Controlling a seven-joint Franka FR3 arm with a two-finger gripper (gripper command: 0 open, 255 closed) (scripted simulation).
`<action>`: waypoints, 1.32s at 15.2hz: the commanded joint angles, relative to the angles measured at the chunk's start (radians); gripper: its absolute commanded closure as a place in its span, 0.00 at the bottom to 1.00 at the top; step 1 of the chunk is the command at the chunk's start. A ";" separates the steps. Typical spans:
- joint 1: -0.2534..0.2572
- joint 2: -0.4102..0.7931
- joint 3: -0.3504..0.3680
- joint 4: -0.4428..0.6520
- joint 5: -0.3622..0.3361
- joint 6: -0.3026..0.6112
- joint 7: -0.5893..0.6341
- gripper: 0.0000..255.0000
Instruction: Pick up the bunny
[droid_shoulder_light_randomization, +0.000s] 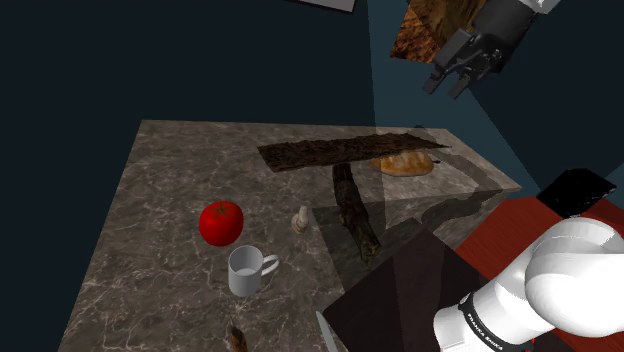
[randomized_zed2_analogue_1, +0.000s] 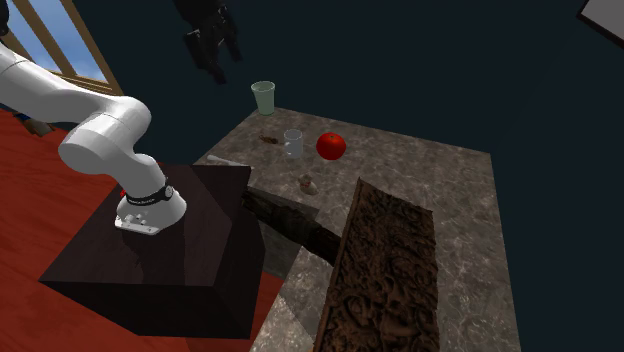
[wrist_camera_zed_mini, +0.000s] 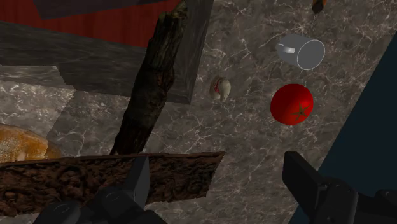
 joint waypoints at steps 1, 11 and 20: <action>0.000 0.000 0.000 0.000 0.000 0.000 0.000 0.00; 0.014 0.109 0.119 -0.228 0.026 0.339 0.086 0.00; 0.011 0.353 0.235 -0.319 0.019 0.670 0.187 0.00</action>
